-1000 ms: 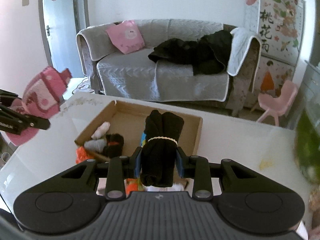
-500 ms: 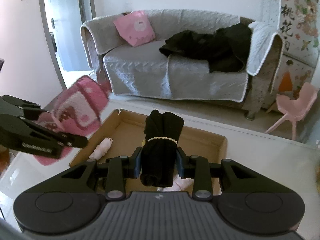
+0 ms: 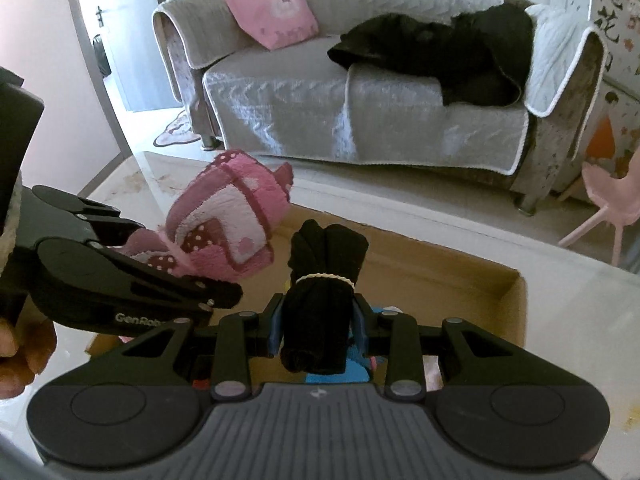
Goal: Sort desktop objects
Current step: 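Carry the towel bundle and black sock toward the cardboard box with both tools, then open both tools over the box to drop the towel bundle and black sock, then move the left tool to the black-and-pink sock while the right approaches the pink slipper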
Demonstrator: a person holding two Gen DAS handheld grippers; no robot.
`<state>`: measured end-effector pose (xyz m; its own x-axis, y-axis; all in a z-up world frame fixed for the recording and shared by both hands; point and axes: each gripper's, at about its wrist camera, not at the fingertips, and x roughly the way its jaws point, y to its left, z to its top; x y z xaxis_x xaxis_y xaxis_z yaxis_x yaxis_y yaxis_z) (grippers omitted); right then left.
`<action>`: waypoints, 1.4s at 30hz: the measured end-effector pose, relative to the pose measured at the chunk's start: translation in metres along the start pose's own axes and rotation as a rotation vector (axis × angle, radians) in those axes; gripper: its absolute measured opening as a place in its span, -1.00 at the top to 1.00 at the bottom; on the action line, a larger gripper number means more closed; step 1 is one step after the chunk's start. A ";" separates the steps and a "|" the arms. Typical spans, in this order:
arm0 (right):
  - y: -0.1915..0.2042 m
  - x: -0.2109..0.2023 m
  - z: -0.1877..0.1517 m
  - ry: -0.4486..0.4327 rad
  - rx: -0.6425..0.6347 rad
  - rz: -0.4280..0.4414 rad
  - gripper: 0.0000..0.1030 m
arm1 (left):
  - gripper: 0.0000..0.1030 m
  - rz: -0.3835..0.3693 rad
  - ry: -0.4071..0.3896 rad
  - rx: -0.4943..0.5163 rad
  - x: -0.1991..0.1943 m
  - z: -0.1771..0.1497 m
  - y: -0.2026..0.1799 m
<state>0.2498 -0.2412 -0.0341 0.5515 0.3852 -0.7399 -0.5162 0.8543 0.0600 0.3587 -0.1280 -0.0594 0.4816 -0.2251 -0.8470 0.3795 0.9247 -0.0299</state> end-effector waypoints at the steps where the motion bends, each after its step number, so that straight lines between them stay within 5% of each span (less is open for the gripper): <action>1: 0.000 0.003 0.000 0.004 0.002 0.004 0.40 | -0.32 -0.001 0.002 0.000 0.004 0.000 0.000; 13: 0.001 0.028 0.000 0.036 -0.001 0.004 0.38 | -0.36 -0.015 0.031 -0.028 0.036 0.000 0.009; 17: 0.002 0.025 0.002 0.017 -0.016 -0.007 0.30 | -0.53 -0.013 0.022 -0.048 0.033 0.001 0.014; 21: -0.002 0.008 0.007 -0.040 -0.009 -0.010 -0.07 | -0.81 -0.011 -0.029 -0.084 0.016 0.003 0.022; 25: -0.008 -0.017 0.004 -0.066 -0.004 -0.010 -0.07 | -0.86 -0.030 -0.059 -0.059 -0.008 -0.003 0.017; 31: -0.027 -0.062 -0.018 -0.096 0.054 -0.014 -0.06 | -0.88 -0.039 -0.095 -0.031 -0.048 -0.032 0.010; 42: -0.040 -0.129 -0.087 -0.118 0.137 -0.048 -0.10 | -0.99 -0.060 -0.080 -0.011 -0.105 -0.132 0.004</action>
<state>0.1421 -0.3561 0.0008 0.6504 0.3742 -0.6610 -0.3981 0.9091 0.1230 0.2050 -0.0605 -0.0408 0.5197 -0.3038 -0.7985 0.4015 0.9119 -0.0856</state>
